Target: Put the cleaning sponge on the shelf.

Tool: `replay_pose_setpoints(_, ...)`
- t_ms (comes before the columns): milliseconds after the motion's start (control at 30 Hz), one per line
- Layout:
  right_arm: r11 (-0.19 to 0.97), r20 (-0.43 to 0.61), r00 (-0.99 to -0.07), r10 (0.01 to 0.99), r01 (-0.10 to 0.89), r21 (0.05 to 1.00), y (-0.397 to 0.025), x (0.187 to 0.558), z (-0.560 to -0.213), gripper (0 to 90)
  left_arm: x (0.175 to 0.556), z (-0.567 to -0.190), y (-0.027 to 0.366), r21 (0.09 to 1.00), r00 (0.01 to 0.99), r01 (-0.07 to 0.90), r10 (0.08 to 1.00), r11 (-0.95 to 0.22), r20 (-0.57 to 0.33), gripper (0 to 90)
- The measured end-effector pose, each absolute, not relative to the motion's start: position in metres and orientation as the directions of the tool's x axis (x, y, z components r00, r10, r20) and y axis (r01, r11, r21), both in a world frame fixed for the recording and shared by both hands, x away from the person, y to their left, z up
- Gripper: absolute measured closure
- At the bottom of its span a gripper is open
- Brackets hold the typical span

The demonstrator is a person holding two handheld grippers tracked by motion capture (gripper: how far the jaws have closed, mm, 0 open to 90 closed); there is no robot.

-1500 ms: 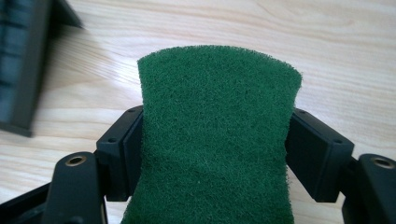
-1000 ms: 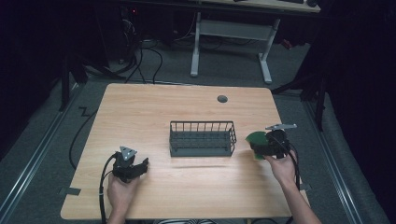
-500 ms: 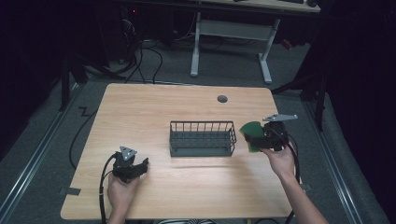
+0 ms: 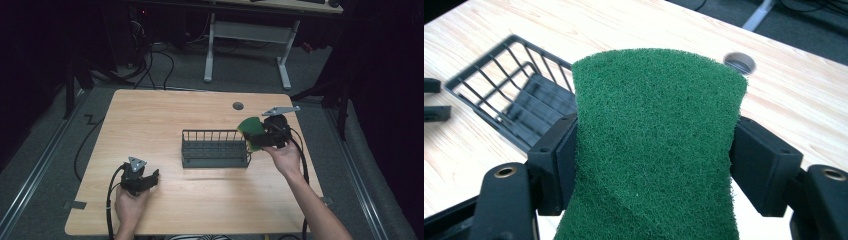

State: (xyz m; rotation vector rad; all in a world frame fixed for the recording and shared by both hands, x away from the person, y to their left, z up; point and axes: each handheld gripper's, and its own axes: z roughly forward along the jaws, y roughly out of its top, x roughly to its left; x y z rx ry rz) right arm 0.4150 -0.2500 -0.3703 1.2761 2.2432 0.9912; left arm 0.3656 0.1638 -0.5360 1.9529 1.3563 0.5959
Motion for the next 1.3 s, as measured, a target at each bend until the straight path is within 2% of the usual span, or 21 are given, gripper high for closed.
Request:
replay_pose_setpoints(200,0.362,0.022,-0.541,0.841,0.592,0.720,-0.226,0.429,-0.373,27.8,0.366,-0.536,0.164,0.745,0.354,0.626,0.935,-0.229,-0.009,33.6)
replay_pose_setpoints(533,0.372,0.011,-0.523,0.852,0.620,0.690,-0.203,0.445,-0.385,27.8,0.366,-0.536,0.164,0.745,0.354,0.626,0.935,-0.229,-0.010,33.6)
replay_pose_setpoints(1300,0.382,-0.047,-0.467,0.883,0.656,0.651,-0.182,0.456,-0.413,27.2,0.365,-0.536,0.164,0.746,0.357,0.625,0.934,-0.230,-0.011,33.4)
